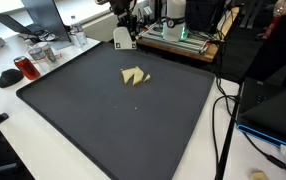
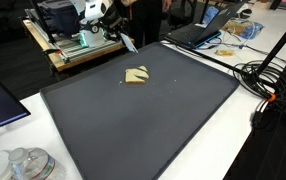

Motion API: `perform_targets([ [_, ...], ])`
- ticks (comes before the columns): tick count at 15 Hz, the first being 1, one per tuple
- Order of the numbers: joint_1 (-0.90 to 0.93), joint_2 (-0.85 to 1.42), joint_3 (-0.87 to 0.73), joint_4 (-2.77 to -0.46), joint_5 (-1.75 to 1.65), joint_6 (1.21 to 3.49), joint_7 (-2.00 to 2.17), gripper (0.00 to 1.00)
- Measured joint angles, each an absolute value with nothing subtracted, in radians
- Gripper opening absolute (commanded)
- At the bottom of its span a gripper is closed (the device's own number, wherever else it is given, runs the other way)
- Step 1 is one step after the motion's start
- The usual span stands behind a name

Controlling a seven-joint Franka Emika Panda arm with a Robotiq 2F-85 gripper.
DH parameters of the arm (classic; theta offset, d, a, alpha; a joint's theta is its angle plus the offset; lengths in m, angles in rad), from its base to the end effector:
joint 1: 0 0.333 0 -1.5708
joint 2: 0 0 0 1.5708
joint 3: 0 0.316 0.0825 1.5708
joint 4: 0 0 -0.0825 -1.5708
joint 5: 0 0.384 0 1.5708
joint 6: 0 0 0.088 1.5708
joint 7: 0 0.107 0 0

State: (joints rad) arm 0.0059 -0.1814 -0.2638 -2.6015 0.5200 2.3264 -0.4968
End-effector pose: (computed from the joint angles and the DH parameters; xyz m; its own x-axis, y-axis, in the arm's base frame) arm 0.4080 -0.0957 0.3095 0.9900 -0.1398 0.0208 -0.1194 -0.9063 -0.4055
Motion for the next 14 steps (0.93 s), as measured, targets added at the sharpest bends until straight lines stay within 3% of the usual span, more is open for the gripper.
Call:
perform_targets([
  [14, -0.106, 0.052, -0.249, -2.398, 0.608, 2.281, -0.636, 0.01],
])
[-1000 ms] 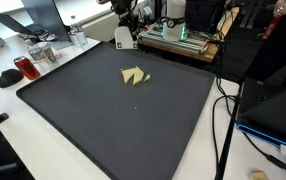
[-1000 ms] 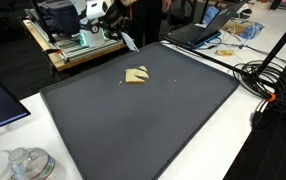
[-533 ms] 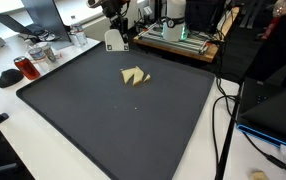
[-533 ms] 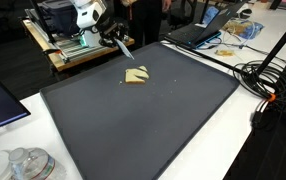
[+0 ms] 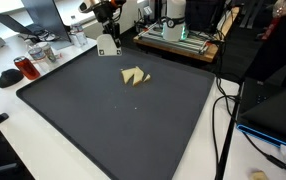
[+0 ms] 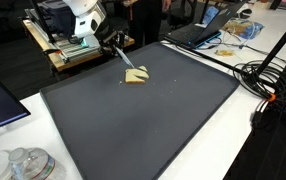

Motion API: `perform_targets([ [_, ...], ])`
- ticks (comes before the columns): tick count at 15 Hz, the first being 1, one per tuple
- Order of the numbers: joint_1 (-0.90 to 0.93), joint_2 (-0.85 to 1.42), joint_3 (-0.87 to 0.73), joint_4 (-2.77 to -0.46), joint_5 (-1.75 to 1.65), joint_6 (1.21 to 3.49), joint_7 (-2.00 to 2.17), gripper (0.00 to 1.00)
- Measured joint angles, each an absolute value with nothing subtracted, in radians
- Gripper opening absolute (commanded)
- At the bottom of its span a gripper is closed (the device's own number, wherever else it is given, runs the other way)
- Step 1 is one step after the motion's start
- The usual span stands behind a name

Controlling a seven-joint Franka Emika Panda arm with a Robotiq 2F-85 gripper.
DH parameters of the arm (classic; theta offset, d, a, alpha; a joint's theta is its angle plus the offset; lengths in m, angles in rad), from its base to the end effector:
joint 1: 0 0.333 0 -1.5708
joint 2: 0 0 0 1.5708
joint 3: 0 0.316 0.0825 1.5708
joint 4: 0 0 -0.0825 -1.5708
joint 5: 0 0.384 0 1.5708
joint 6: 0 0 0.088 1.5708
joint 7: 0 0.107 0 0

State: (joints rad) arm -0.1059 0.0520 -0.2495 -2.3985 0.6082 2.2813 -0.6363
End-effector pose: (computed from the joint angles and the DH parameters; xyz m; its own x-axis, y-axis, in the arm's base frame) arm 0.4538 -0.1545 0.2840 0.9861 -0.1649 0.0202 -0.1408 -0.8939 -0.4257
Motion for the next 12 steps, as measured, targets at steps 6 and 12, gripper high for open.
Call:
perform_targets([
  [6, -0.154, 0.180, -0.198, -2.326, 0.628, 2.282, -0.638, 0.01],
  [12, -0.181, 0.268, -0.171, -2.268, 0.582, 2.300, -0.580, 0.01],
])
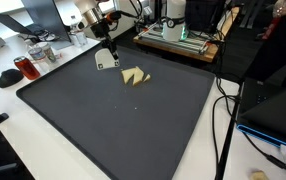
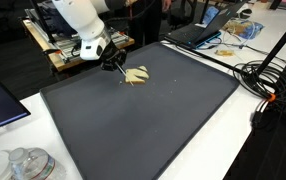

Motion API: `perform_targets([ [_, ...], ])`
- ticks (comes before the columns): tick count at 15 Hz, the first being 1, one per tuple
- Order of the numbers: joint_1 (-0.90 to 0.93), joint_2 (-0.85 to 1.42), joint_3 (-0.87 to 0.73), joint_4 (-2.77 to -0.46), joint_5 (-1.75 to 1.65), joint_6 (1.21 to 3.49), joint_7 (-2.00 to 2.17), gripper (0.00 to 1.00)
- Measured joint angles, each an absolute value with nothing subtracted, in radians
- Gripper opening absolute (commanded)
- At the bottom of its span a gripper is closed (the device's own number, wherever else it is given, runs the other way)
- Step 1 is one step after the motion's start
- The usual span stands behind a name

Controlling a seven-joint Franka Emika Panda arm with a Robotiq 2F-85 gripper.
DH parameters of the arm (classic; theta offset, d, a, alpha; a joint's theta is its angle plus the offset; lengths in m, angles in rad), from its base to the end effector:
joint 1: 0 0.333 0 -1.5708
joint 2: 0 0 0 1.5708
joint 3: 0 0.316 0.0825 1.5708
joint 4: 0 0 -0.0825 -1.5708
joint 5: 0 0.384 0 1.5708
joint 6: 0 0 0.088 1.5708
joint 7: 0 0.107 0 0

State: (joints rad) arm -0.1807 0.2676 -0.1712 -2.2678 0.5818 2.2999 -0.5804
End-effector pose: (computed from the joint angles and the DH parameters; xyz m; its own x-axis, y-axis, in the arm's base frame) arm 0.4855 -0.1677 0.2263 0.9777 -0.1944 -0.0788 -0.2098 -0.8998 -0.3827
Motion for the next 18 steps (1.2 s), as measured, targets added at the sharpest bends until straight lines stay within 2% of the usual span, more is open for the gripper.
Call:
perform_targets([
  [11, -0.083, 0.267, -0.105, -2.136, 0.145, 2.233, -0.126, 0.01],
  [18, -0.002, 0.193, -0.078, -2.132, -0.028, 2.153, 0.096, 0.01],
])
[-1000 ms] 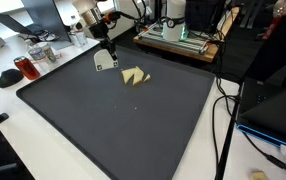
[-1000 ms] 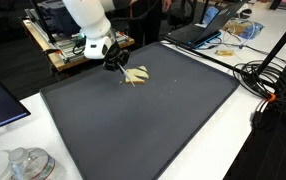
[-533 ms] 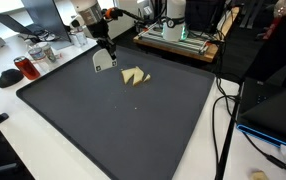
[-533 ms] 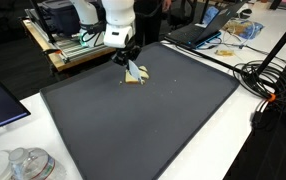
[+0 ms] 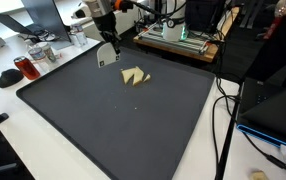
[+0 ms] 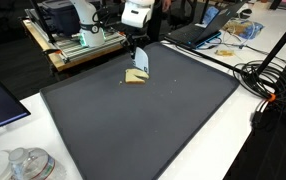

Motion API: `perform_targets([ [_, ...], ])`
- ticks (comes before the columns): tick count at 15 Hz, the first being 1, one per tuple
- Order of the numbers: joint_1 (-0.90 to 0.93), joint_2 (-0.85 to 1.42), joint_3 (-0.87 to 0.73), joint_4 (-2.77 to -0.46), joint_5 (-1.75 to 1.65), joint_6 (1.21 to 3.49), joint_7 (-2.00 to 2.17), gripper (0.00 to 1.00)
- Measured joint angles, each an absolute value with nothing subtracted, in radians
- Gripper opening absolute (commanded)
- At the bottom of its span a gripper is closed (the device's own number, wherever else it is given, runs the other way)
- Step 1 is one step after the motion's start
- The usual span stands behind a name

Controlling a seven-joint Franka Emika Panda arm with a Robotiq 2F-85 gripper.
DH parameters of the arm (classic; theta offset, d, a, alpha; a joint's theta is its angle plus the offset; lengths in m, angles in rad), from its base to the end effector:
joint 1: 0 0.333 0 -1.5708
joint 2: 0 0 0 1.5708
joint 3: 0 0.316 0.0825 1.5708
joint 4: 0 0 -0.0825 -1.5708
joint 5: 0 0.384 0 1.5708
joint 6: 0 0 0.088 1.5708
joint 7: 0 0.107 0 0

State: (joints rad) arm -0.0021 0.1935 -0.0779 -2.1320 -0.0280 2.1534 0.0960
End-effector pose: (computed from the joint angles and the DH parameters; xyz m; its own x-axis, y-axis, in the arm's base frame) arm 0.5446 -0.0444 0.3041 0.9729 -0.1598 -0.1669 -0.1533 -0.9868 0.0516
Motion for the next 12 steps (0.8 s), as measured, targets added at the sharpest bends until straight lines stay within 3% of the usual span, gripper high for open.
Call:
perform_targets([
  [12, 0.090, 0.059, 0.007, -2.176, -0.225, 2.143, 0.492, 0.01],
])
